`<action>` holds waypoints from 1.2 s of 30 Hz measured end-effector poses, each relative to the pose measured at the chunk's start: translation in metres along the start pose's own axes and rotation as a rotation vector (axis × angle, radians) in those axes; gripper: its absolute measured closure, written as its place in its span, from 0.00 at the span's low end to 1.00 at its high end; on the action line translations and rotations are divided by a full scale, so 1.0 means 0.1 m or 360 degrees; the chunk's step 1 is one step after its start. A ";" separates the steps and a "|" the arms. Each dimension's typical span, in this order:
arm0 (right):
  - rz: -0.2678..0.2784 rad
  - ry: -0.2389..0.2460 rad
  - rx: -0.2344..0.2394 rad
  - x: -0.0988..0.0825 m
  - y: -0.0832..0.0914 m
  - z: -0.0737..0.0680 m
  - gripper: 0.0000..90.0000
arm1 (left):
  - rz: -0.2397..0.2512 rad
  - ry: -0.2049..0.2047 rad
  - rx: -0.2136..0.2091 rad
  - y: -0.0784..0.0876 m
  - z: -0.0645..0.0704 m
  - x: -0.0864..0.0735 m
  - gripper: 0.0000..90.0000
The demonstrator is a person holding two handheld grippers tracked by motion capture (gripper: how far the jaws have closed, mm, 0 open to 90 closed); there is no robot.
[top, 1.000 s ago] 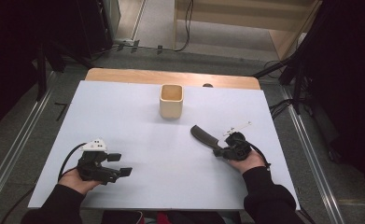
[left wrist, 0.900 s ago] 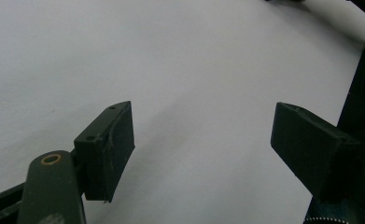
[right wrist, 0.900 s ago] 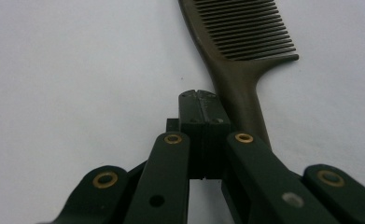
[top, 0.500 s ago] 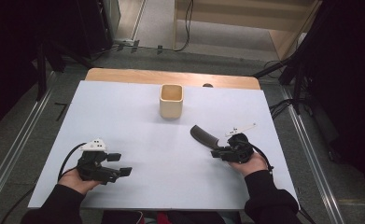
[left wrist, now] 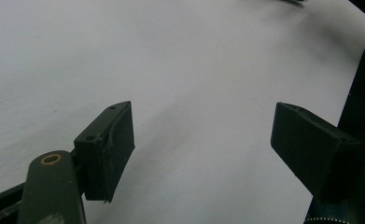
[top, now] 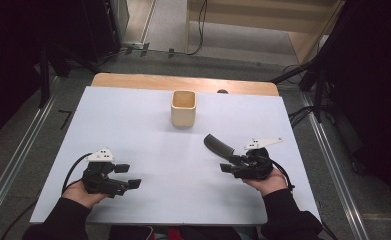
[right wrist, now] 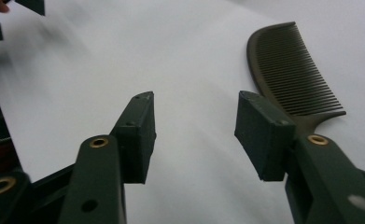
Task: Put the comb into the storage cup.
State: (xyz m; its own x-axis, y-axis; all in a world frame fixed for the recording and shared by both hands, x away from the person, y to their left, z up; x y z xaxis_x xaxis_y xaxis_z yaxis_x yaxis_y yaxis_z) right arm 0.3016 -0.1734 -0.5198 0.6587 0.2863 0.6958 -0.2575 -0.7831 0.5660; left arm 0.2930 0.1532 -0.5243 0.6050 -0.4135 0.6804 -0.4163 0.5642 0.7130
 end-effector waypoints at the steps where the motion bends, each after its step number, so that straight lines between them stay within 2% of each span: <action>1: 0.0004 0.0005 0.0000 0.00 0.01 -0.02 0.45 | 0.0001 0.0000 -0.0001 0.00 0.00 0.00 0.24; 3: 0.0024 0.0006 0.0014 0.02 0.04 -0.05 0.42 | 0.0005 0.0003 -0.0009 0.00 0.00 0.00 0.24; 7: 0.0052 0.0073 0.0025 0.02 0.07 -0.10 0.33 | 0.0009 0.0010 -0.0013 0.01 0.00 0.01 0.24; 13: 0.0044 0.0079 -0.0003 -0.08 0.09 -0.07 0.33 | 0.0019 0.0018 -0.0022 0.01 0.01 0.02 0.24; 17: 0.0007 0.0078 -0.0001 -0.13 0.06 -0.04 0.31 | 0.0011 0.0011 -0.0020 0.01 0.01 0.01 0.24; 32: -0.0026 0.0092 0.0025 -0.14 -0.01 -0.04 0.31 | 0.0006 0.0008 -0.0026 0.00 0.02 0.01 0.24; 36: -0.0028 0.0091 0.0007 -0.14 0.02 -0.01 0.30 | 0.0005 0.0008 -0.0026 0.00 0.02 0.01 0.24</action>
State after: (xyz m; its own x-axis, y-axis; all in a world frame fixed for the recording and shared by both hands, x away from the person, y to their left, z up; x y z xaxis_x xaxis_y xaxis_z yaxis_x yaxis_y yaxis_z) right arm 0.2909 -0.1786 -0.5280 0.6216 0.3312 0.7099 -0.2432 -0.7799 0.5768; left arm 0.2921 0.1515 -0.5231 0.6069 -0.4083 0.6819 -0.4071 0.5773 0.7079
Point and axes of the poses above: each handheld gripper's, and its own axes: y roughly backward along the jaws, x roughly out of its top, z roughly to its right, the point moved 9 cm from there along -y, roughly forward along the jaws, and after that the axes turned 12 degrees about x, right-handed, at the moved point
